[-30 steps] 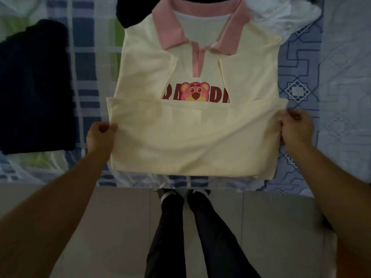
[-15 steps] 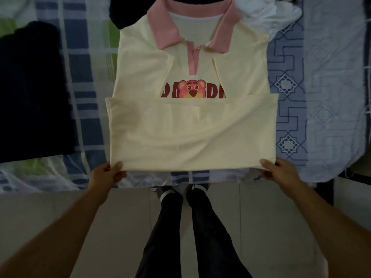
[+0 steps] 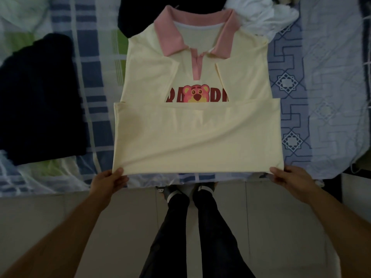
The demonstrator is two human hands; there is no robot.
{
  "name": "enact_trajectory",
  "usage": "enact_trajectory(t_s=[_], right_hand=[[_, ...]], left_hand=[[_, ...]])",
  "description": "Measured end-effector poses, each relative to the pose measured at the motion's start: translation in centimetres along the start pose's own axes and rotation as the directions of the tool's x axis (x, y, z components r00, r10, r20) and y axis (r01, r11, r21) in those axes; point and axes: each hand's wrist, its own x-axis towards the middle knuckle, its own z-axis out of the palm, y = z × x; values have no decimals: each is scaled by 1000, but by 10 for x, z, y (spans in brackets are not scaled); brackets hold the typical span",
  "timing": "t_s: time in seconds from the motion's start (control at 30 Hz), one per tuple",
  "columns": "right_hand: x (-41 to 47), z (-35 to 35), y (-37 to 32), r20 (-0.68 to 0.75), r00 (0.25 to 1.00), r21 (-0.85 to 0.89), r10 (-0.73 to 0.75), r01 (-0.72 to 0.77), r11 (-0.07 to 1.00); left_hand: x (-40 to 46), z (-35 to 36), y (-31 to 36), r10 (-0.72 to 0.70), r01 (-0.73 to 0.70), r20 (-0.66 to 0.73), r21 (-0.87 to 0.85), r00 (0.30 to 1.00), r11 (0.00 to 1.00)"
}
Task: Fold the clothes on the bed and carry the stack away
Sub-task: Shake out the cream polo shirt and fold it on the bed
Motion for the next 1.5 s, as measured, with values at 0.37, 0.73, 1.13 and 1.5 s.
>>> enact_trajectory(t_s=[0.37, 0.73, 1.13, 1.5], right_hand=[[-63, -34, -22, 255, 953, 258, 164, -230, 938], [-76, 1, -188, 158, 985, 549, -72, -27, 836], [62, 70, -307, -45, 987, 667, -156, 146, 731], [104, 151, -320, -107, 686, -583, -719, 542, 604]], left_hand=[[-95, -20, 32, -69, 57, -64, -174, 996, 983], [-142, 45, 200, 105, -123, -64, -553, 992, 824], [0, 143, 354, 249, -250, -76, -534, 966, 808], [52, 205, 344, 874, -663, 114, 700, 472, 267]])
